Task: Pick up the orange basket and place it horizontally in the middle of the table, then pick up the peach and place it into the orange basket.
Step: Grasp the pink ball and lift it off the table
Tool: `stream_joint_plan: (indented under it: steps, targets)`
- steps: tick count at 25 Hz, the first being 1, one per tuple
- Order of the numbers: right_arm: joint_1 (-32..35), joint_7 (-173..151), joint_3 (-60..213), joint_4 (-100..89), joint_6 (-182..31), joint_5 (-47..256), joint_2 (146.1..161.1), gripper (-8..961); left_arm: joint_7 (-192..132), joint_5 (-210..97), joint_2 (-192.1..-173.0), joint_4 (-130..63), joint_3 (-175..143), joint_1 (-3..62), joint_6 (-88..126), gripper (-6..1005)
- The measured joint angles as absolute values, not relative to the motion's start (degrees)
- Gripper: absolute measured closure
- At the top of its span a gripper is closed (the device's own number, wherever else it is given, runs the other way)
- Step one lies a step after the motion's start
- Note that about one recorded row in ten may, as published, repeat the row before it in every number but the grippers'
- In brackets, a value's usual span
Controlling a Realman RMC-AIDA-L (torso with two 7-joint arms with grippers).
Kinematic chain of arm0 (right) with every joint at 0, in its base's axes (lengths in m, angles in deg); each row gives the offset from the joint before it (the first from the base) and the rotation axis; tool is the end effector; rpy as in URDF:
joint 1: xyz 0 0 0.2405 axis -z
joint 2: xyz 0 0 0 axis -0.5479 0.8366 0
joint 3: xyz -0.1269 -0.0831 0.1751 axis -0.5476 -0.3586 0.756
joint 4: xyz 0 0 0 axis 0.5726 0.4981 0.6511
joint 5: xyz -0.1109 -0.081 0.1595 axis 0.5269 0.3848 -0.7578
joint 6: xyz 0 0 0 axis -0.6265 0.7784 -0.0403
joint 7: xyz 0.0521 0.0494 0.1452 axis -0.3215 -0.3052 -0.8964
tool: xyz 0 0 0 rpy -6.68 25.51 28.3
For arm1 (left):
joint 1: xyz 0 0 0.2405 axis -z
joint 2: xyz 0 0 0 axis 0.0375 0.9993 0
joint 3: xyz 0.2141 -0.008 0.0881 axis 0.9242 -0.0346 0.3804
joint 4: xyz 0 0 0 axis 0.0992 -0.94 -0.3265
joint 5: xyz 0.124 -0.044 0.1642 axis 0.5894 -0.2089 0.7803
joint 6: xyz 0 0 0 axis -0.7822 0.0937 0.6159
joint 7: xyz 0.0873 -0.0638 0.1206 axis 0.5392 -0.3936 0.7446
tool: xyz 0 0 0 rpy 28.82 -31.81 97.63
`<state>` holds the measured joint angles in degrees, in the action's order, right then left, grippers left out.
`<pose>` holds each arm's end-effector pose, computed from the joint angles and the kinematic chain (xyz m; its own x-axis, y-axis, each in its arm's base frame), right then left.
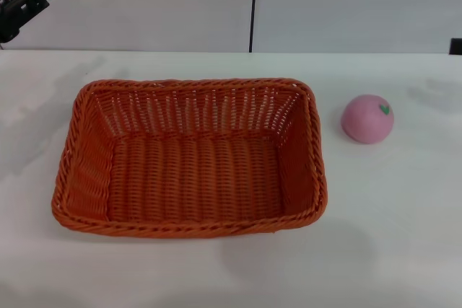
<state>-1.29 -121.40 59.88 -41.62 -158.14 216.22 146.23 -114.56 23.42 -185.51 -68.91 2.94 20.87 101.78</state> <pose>0.2784 0.3648 0.1206 0.4984 -0.6753 -0.5437 -0.8471 -0.5128 -0.1397 -0.2697 0.3285 0.0937 0.3834 0.1930 0.9032 0.7572 -0.6256 -0.1878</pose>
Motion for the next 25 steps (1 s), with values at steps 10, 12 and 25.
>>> stream_joint_plan:
  steps: [10, 12, 25]
  targets:
    - [-10.9, -127.1, 47.9, -39.9, -153.5, 229.5, 146.24, 377, -107.6, 20.1, -185.5, -64.7, 2.9, 21.7, 102.2, 332]
    - [-11.7, -127.7, 44.8, -38.5, -151.6, 229.7, 146.72, 377, -107.0, 20.2, -185.5, -64.5, 3.5, 21.9, 102.3, 332]
    - [-13.3, -127.2, 40.1, -34.3, -144.4, 229.9, 149.72, 378, -105.3, 20.2, -185.5, -64.0, 4.5, 21.9, 101.3, 332]
